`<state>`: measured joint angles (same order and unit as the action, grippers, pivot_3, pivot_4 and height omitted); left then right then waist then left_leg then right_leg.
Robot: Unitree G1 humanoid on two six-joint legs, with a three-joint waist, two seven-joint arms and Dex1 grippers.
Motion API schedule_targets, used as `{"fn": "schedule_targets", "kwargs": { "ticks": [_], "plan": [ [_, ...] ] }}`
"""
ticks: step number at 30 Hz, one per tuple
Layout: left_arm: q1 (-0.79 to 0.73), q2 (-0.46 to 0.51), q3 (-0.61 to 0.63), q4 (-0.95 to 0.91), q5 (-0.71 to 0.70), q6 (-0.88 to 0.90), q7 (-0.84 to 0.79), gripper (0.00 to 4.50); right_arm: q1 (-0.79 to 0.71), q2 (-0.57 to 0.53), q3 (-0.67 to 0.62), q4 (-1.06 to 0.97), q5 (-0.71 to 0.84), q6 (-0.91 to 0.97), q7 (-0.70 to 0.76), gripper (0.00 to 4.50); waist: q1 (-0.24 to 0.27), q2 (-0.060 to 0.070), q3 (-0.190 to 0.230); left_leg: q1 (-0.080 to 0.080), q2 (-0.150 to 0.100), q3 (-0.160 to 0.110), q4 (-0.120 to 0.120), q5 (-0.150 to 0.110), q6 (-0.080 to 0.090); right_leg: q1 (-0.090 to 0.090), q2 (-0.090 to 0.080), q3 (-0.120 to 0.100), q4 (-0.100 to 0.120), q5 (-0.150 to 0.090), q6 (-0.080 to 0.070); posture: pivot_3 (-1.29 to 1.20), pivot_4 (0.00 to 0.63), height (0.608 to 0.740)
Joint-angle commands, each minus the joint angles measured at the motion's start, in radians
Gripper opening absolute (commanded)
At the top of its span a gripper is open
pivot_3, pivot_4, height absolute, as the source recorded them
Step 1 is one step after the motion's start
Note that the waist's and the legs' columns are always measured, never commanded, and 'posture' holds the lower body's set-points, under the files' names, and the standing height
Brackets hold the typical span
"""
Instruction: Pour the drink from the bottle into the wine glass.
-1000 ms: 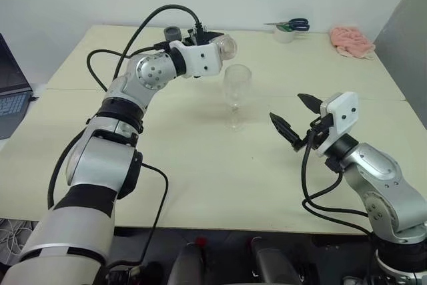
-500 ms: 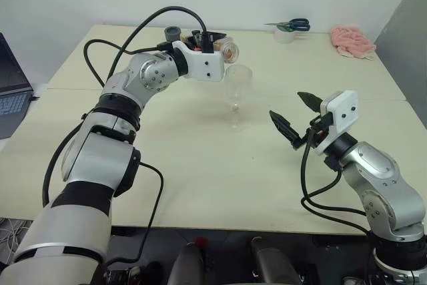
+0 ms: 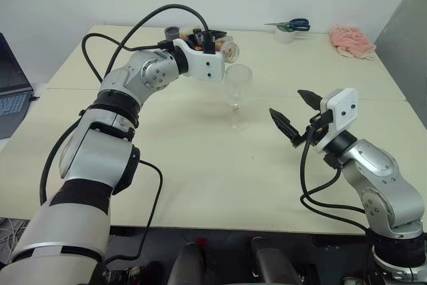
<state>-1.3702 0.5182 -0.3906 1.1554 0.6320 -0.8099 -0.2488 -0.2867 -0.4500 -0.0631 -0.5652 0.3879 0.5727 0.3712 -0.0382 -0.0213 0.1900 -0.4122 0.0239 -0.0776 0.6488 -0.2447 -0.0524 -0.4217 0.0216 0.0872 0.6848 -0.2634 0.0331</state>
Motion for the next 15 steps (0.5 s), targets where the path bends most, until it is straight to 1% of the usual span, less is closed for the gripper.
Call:
{"fn": "schedule_targets", "kwargs": {
  "ticks": [1, 15],
  "plan": [
    [-0.05, 0.02, -0.011, -0.009, 0.013, -0.012, 0.034, 1.69, -0.014, 0.004, -0.008, -0.014, -0.004, -0.026, 0.002, 4.5, 0.0, 0.0, 0.0, 0.0, 0.0, 0.0, 0.0, 0.0, 0.0, 0.0, 0.0, 0.0, 0.0, 0.0, 0.0, 0.0, 0.15, 0.74],
    [-0.084, 0.03, -0.074, 0.011, 0.092, -0.015, 0.118, 1.69, -0.025, 0.021, 0.001, -0.012, -0.015, -0.027, 0.003, 4.5, 0.0, 0.0, 0.0, 0.001, 0.0, 0.0, 0.003, 0.0, 0.0, 0.0, 0.0, 0.0, 0.005, 0.0, 0.0, 0.0, 0.15, 0.74]
  ]
}}
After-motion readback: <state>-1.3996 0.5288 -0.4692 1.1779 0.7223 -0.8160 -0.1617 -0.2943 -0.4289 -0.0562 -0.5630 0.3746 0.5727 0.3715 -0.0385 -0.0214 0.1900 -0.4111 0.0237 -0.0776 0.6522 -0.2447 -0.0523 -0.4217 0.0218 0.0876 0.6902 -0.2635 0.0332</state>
